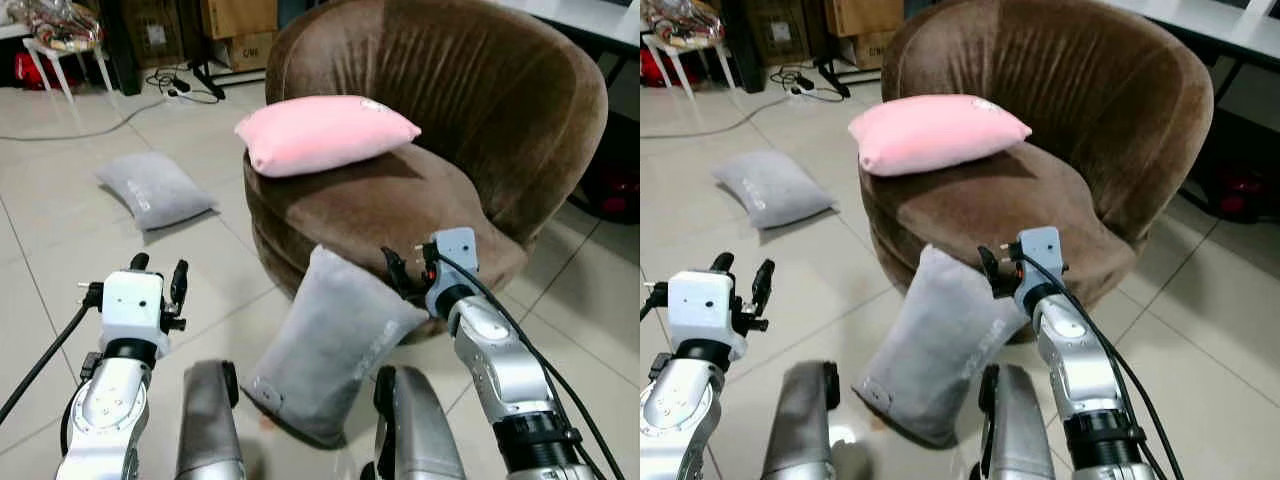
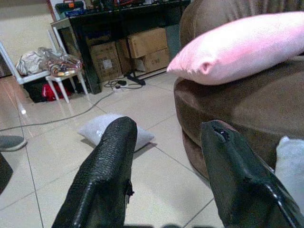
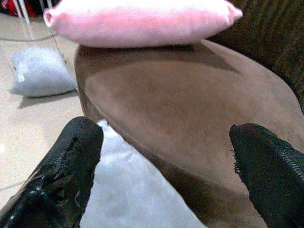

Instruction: Move the pillow to the sofa from floor

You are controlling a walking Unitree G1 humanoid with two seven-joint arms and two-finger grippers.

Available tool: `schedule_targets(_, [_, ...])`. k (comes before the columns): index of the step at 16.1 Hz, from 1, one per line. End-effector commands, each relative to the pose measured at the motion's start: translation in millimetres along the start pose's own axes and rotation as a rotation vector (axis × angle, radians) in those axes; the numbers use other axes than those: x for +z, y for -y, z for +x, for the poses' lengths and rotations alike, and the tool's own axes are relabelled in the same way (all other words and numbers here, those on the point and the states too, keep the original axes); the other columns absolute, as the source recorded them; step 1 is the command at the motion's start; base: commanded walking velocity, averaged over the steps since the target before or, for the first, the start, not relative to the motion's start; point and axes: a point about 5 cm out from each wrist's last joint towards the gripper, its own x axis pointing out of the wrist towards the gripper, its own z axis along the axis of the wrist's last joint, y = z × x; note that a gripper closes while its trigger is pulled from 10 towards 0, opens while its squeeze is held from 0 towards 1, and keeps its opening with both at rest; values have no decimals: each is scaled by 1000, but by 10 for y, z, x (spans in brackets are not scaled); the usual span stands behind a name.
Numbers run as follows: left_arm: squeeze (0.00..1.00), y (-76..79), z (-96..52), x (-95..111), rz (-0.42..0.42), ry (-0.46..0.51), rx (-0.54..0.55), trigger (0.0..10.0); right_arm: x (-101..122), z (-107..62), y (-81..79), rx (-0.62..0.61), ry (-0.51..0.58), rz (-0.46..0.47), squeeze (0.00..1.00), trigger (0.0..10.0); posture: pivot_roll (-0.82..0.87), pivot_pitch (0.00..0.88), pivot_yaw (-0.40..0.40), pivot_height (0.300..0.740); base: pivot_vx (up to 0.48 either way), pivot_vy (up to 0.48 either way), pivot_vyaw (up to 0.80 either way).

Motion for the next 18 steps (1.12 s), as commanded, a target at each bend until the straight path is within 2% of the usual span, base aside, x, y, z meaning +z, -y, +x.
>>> schedule_targets(1, [31,-1,10,7,10,6,0,10000,-2,6,75,-31,-8,-16,0,10000,72,0,-67,456,0,0,0])
schedule_targets(5, [39,-42,54,30,32,11,-50,10000,-66,-34,8,-29,-14,-3,0,10000,42,0,11,456,0,0,0])
schedule_targets(8, [51,-45,78,62,20,25,-91,10000,-105,-81,10,-43,-16,9,0,10000,36,0,31,456,0,0,0])
schedule_targets(12, [55,-24,49,74,5,28,-112,10000,-119,-102,3,-52,-21,35,0,10000,40,0,27,456,65,0,-155])
schedule_targets(13, [51,-20,46,75,2,28,-114,10000,-114,-93,2,-54,-20,30,0,10000,42,0,25,456,281,0,-800])
schedule_targets(18, [47,-11,28,70,-9,28,-105,10000,-59,-64,-12,-25,-1,-11,0,10000,50,0,5,456,283,0,0])
